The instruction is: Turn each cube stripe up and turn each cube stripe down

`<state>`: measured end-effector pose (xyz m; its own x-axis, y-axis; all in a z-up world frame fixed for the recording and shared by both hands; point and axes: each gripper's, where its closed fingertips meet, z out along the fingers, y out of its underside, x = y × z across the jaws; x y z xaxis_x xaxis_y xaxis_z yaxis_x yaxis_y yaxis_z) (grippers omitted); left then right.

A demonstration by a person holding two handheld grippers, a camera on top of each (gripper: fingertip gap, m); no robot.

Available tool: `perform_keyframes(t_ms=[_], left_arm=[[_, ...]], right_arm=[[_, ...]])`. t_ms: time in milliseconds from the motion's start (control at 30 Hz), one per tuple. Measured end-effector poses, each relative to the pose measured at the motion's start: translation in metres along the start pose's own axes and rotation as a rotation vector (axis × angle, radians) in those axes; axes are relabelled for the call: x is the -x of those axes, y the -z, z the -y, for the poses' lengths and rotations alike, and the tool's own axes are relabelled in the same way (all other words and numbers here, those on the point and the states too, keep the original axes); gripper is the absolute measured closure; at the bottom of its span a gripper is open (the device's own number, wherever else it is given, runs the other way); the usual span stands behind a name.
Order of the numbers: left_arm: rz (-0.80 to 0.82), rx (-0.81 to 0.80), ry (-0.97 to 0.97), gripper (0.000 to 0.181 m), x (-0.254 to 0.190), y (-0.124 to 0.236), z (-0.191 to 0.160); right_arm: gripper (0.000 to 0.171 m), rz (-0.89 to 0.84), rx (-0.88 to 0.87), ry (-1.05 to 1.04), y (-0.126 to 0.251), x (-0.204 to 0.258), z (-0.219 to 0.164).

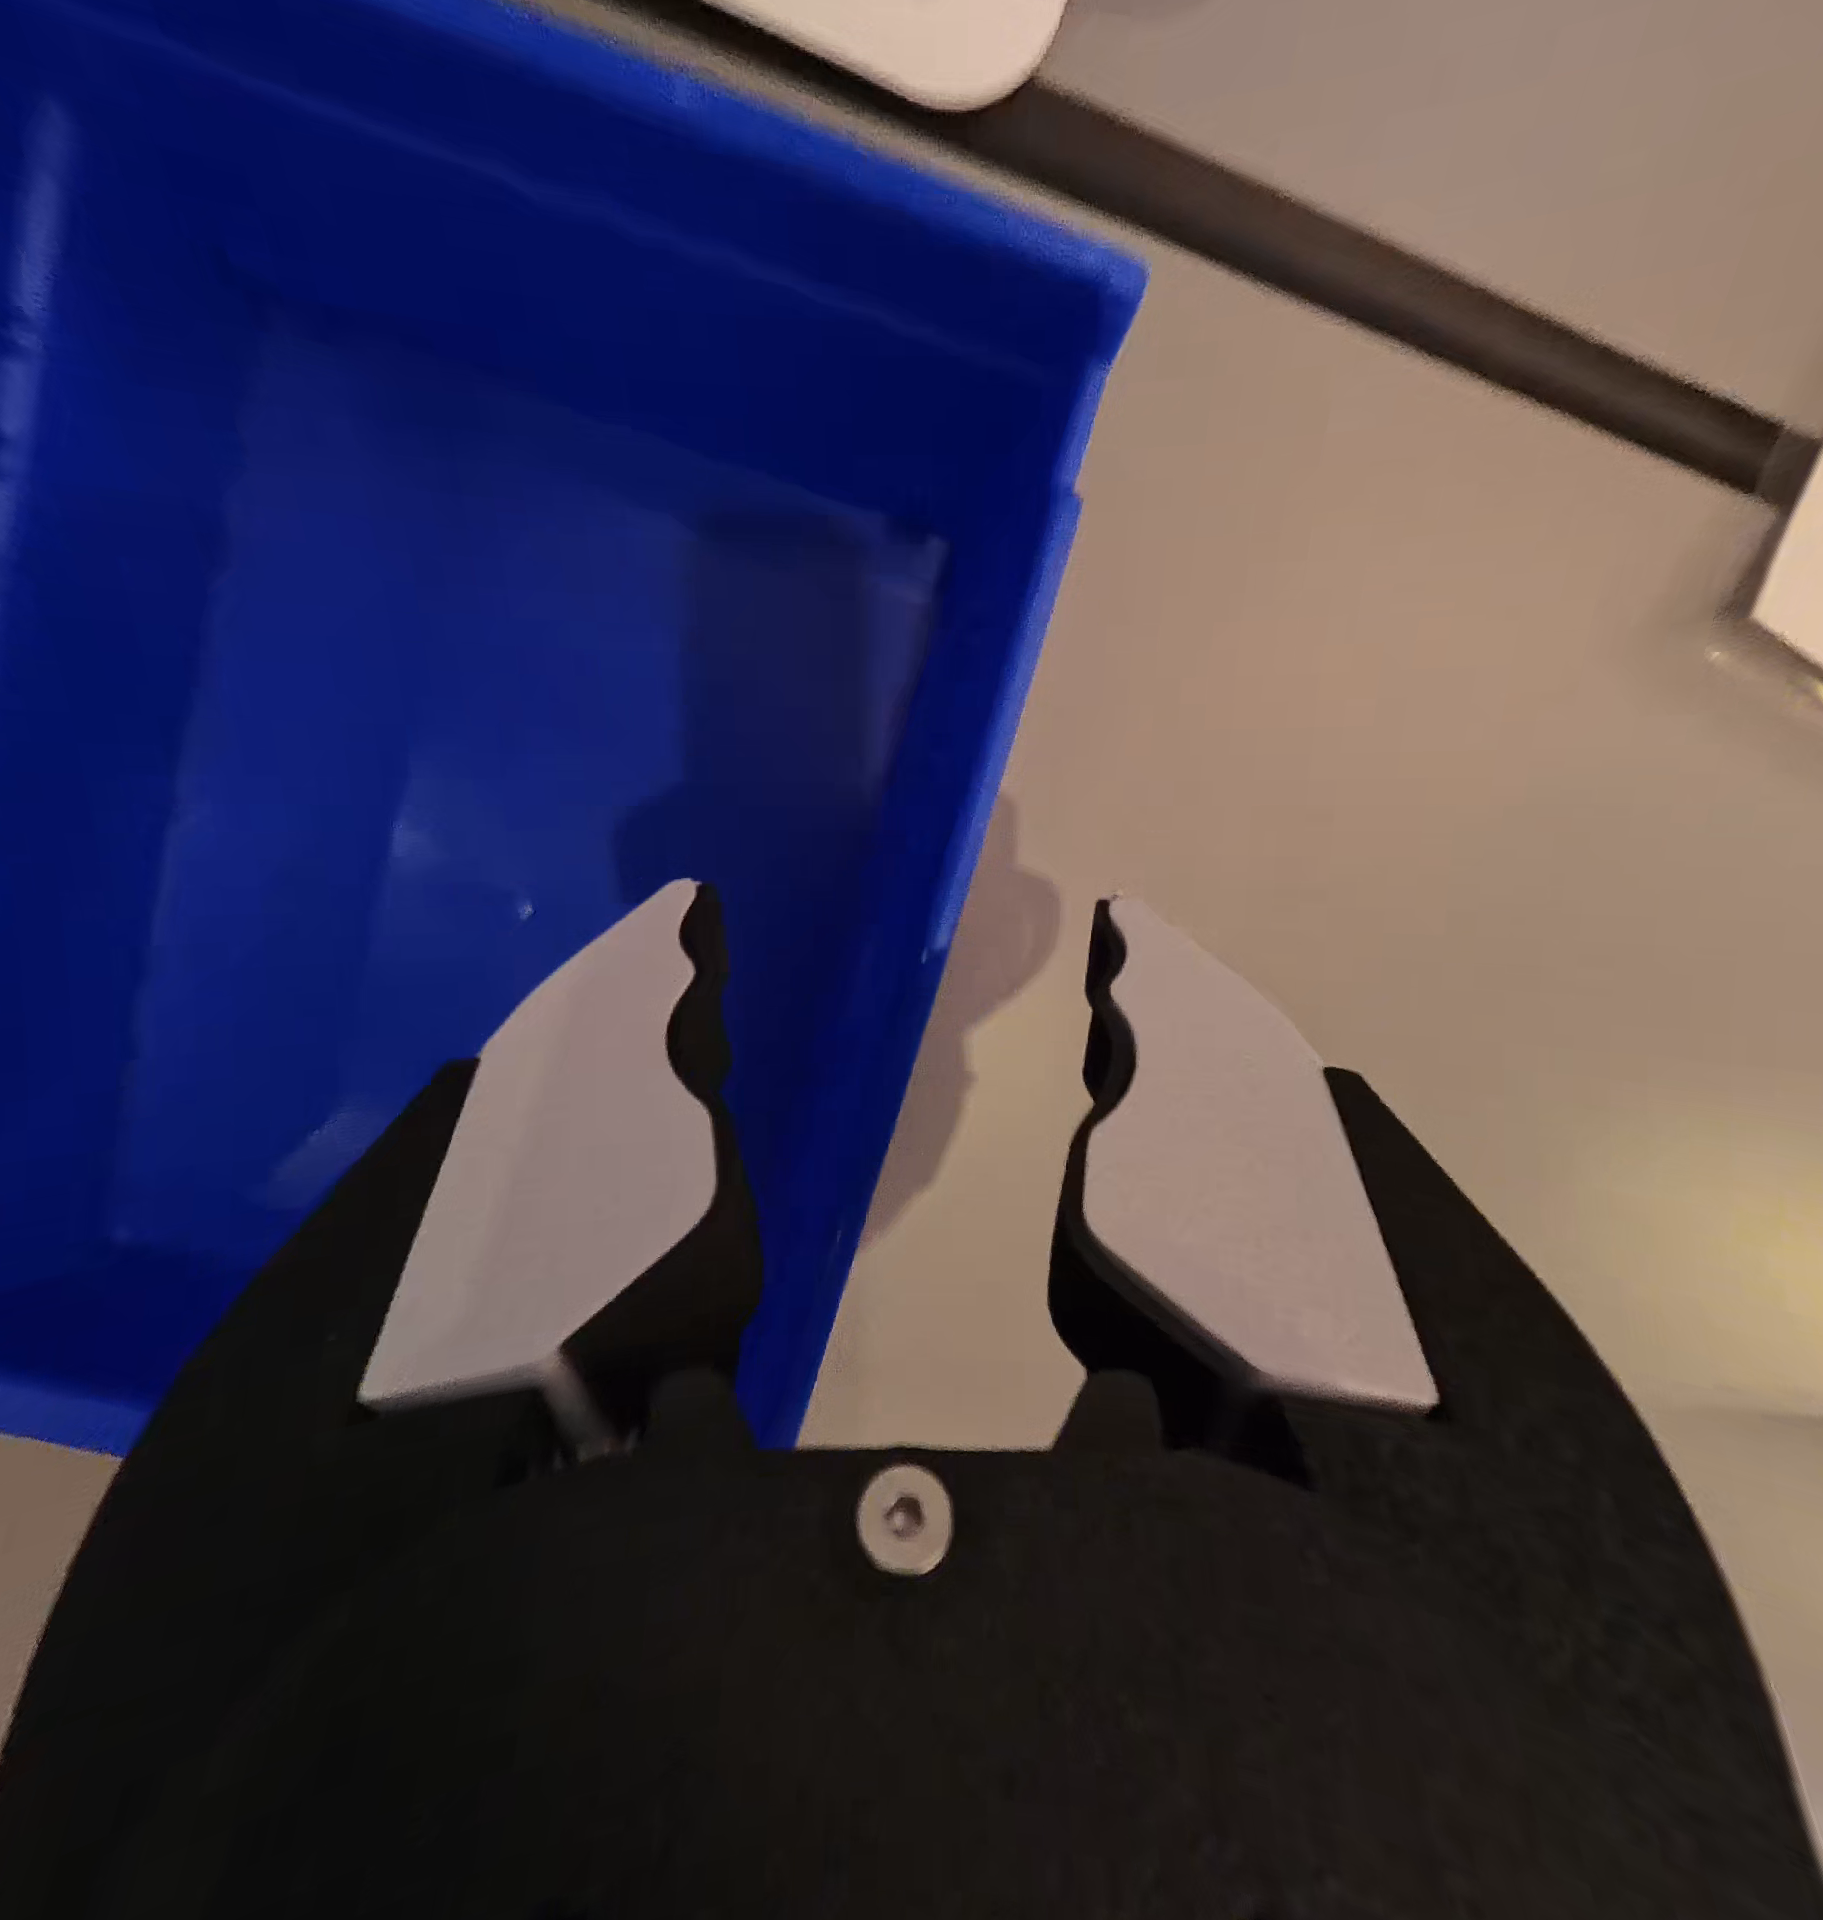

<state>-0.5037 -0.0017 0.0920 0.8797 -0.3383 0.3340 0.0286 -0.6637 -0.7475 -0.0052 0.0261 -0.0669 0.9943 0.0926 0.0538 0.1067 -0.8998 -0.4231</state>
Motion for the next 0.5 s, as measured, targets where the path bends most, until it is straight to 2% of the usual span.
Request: perform_keyframes(t_ms=[33, 100, 133, 167, 233, 300, 400, 500], left_arm=[[0.004, 0.009, -0.008, 0.134, -0.002, -0.001, -0.001], [0.005, 0.022, -0.026, 0.134, -0.006, -0.003, -0.002], [0.003, 0.029, -0.036, 0.134, -0.009, -0.004, -0.003], [0.0, 0.038, -0.048, 0.134, -0.012, -0.006, -0.004], [-0.007, 0.053, -0.073, 0.133, -0.018, -0.008, -0.005], [-0.01, 0.067, -0.093, 0.133, -0.023, -0.012, -0.006], [0.004, 0.092, -0.114, 0.133, -0.029, -0.018, -0.007], [0.014, 0.123, -0.145, 0.132, -0.035, -0.026, -0.008]], right_arm=[[0.103, -0.011, 0.035, 0.012, -0.007, 0.0, -0.004], [0.106, -0.036, 0.098, 0.022, -0.022, -0.003, -0.009], [0.113, -0.01, 0.13, 0.025, -0.029, 0.001, -0.012], [0.133, 0.033, 0.158, 0.039, -0.035, 0.007, -0.015], [0.148, 0.036, 0.222, 0.042, -0.045, 0.003, -0.023], [0.163, 0.125, 0.196, -0.018, -0.045, 0.004, -0.019], [0.164, 0.168, 0.21, -0.051, -0.045, -0.017, -0.026], [0.165, 0.135, 0.23, -0.067, -0.041, -0.062, -0.039]])
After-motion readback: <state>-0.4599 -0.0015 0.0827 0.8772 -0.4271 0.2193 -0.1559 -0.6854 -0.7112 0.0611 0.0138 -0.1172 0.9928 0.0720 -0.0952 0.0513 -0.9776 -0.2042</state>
